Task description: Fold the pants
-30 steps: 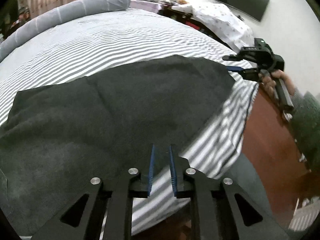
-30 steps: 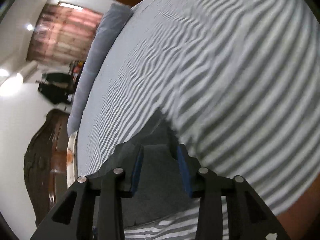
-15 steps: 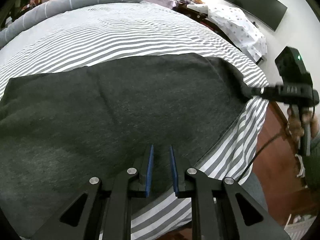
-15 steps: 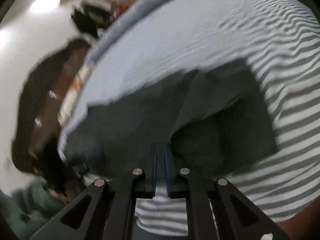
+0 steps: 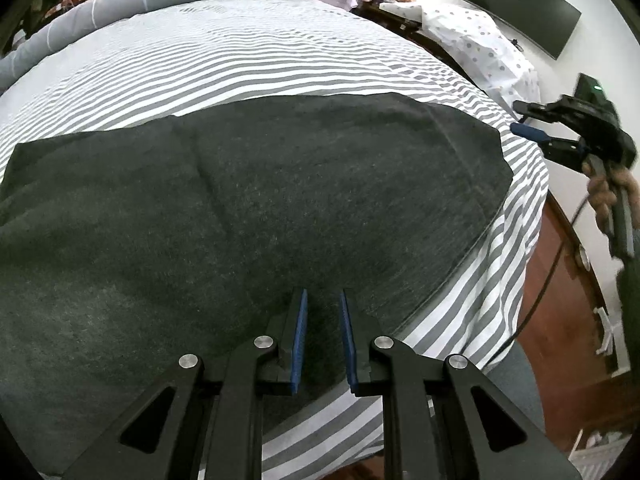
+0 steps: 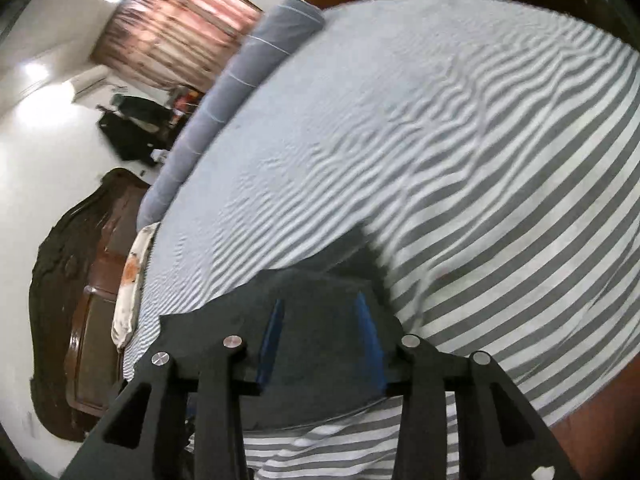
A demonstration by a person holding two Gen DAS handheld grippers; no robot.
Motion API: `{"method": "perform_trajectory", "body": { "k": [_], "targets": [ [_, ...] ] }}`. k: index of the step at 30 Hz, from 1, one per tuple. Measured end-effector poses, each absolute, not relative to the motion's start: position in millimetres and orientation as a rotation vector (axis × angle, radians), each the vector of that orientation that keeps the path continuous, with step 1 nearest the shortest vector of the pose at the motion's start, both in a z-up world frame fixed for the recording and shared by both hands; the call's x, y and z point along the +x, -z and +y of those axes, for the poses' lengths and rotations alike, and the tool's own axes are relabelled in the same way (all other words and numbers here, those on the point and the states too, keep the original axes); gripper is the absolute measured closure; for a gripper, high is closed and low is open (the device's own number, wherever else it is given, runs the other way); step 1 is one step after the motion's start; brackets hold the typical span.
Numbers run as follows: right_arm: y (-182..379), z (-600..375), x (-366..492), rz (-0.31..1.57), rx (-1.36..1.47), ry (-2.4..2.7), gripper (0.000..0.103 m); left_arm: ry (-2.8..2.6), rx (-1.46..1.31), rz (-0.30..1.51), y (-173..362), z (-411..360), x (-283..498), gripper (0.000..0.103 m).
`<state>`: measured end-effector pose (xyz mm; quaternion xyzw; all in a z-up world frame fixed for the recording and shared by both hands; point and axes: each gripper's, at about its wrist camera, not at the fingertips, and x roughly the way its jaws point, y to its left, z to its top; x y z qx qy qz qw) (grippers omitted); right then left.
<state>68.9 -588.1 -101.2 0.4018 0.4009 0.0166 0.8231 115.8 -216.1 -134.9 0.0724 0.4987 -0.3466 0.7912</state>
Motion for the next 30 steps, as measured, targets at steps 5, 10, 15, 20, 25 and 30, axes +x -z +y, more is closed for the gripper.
{"method": "perform_trajectory", "body": {
  "k": [5, 10, 15, 20, 25, 30],
  "targets": [
    [132, -598, 85, 0.93, 0.999, -0.141, 0.066, 0.74, 0.15, 1.08, 137, -217, 117, 0.085],
    [142, -575, 100, 0.979, 1.002, -0.27, 0.066, 0.739, 0.15, 1.08, 140, -217, 116, 0.086],
    [149, -570, 114, 1.025, 0.969, -0.225, 0.066, 0.737, 0.153, 1.075, 142, -217, 116, 0.086],
    [162, -584, 118, 0.94, 1.139, -0.207, 0.067, 0.731, 0.171, 1.061, 143, -220, 111, 0.086],
    [149, -582, 116, 0.848, 1.075, -0.18, 0.099, 0.73, 0.176, 1.055, 143, -221, 109, 0.086],
    [123, -583, 105, 0.736, 0.962, -0.134, 0.099, 0.73, 0.177, 1.051, 144, -221, 108, 0.086]
  ]
}}
